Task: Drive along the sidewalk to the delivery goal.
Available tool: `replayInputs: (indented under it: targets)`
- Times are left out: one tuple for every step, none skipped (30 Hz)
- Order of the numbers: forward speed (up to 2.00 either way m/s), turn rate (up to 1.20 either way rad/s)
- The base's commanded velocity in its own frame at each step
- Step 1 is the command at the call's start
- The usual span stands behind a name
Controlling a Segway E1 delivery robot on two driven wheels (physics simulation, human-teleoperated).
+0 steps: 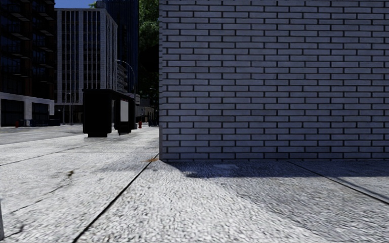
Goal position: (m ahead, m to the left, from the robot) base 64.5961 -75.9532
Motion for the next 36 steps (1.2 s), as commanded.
replayInputs:
  targets:
    - [1.37,0.00]
    - [1.37,0.00]
    - [1.37,0.00]
    - [1.37,0.00]
    - [1.37,0.00]
    - [1.37,0.00]
    - [1.37,0.03]
    - [1.37,0.16]
    - [1.37,0.29]
    - [1.37,0.29]
    - [1.37,0.42]
    - [1.37,0.47]
    - [1.37,0.49]
    - [1.37,0.49]
    - [1.37,0.49]
    - [1.37,0.50]
    - [1.37,0.50]
    - [1.37,0.51]
    - [1.37,0.51]
    - [1.37,0.57]
    - [1.37,0.60]
    - [1.37,0.61]
    - [1.37,0.62]
    - [1.37,0.62]
    - [1.37,0.63]
    - [1.37,0.63]
    - [1.37,0.63]
    - [1.37,0.63]
    - [1.37,0.63]
    - [1.37,0.63]
    - [1.37,0.65]
    - [1.37,0.73]
    - [1.37,0.83]
    - [1.37,0.85]
    - [1.37,0.85]
    - [1.37,0.85]
